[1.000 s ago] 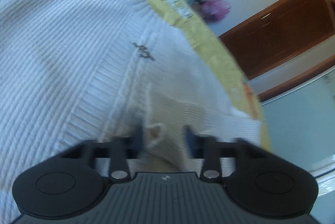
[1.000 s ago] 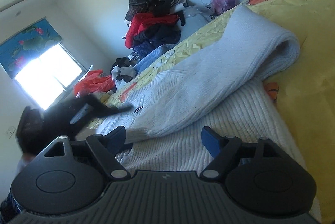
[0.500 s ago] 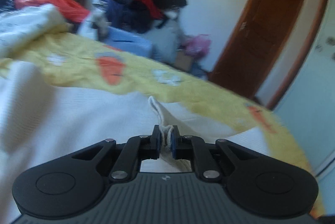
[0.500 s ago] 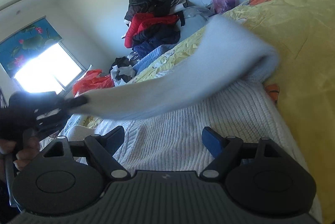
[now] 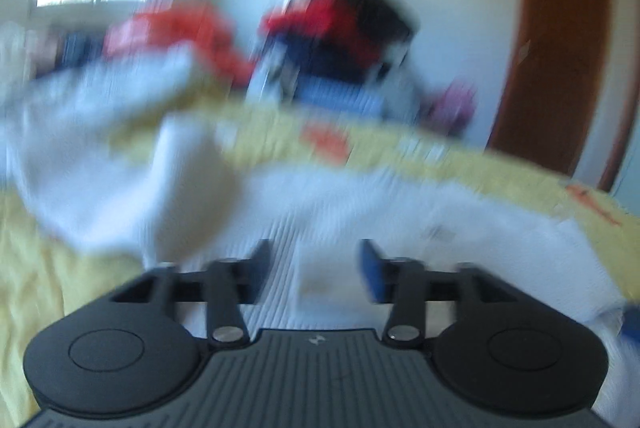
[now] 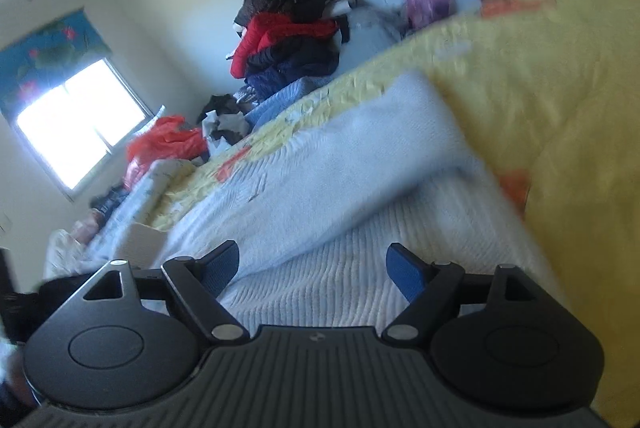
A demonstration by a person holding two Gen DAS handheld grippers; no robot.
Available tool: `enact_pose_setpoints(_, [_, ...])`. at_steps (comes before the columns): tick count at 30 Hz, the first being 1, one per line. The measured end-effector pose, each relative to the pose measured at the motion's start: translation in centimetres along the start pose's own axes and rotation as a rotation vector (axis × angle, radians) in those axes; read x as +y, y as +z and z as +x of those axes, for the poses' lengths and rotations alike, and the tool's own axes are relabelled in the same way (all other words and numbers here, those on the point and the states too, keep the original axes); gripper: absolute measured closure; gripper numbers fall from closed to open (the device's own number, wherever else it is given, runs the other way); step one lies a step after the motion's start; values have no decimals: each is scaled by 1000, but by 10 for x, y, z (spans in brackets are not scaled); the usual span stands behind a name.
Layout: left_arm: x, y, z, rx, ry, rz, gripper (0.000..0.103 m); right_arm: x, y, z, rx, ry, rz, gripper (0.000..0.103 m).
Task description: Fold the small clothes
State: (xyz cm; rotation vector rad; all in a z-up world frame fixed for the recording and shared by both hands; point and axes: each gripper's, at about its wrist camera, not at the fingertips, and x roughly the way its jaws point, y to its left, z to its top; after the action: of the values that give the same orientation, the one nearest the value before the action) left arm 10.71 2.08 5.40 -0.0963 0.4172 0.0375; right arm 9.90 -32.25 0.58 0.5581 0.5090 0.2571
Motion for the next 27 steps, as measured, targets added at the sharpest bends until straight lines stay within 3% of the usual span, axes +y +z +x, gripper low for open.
enact_pose_setpoints(2, [-13,-3,-3,-59,-50,86,20,13,16,-7,-90,-6,-99,19])
enact_pose_setpoints(4, [-23,-4,16,-2,-102,112,20,25,39,7,-107,-31,-209,14])
enact_pose_setpoints(9, [-37,-20,66,195,-126,114,21,25,82,91,50,-167,-343,17])
enact_pose_setpoints(12, [-32,-24,73,241,-139,99,20,16,80,128,150,-243,-399,17])
enact_pose_setpoints(14, [-31,-24,75,250,-149,107,20,5,62,140,198,-275,-441,15])
enact_pose_setpoints(15, [-31,-26,73,252,-150,109,19,3,54,137,163,-259,-481,12])
enact_pose_setpoints(18, [-38,-29,72,252,-140,128,17,3,51,138,165,-262,-470,12])
enact_pose_setpoints(21, [-33,-26,61,220,-137,111,17,5,51,138,166,-267,-477,11])
enact_pose_setpoints(25, [11,-17,13,62,-103,25,16,4,54,135,160,-253,-461,11])
enact_pose_setpoints(27, [48,-12,-2,-14,-38,-4,13,4,55,135,161,-255,-462,10])
